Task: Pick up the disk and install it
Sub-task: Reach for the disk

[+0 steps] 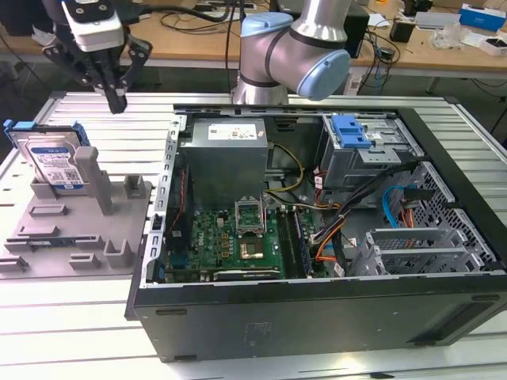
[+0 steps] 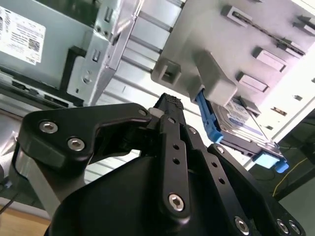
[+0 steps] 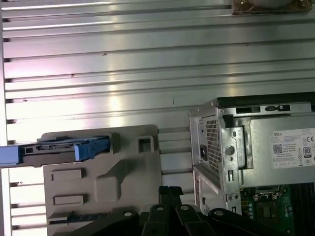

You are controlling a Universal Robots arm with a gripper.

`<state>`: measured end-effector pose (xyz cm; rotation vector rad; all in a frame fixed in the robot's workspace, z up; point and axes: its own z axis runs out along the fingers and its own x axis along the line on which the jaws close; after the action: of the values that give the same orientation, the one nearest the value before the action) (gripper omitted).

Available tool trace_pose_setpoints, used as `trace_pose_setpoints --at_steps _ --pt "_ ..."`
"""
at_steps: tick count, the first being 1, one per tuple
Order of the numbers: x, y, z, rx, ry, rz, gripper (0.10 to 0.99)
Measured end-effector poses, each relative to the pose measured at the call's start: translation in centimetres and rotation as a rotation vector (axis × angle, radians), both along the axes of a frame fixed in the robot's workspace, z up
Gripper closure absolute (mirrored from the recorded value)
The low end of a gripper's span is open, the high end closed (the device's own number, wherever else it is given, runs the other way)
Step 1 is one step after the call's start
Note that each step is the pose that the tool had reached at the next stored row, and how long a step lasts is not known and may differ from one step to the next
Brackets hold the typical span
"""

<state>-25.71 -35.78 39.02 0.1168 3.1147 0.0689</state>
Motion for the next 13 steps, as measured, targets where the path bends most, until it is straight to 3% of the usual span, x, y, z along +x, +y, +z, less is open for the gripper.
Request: trace_pose_setpoints --at_steps 6,13 --pt "-2.51 1.27 -0.07 0.0 0.0001 0.0 0.98" --pt "-5.48 2.36 -0.15 0.0 0.0017 0.0 0.98"
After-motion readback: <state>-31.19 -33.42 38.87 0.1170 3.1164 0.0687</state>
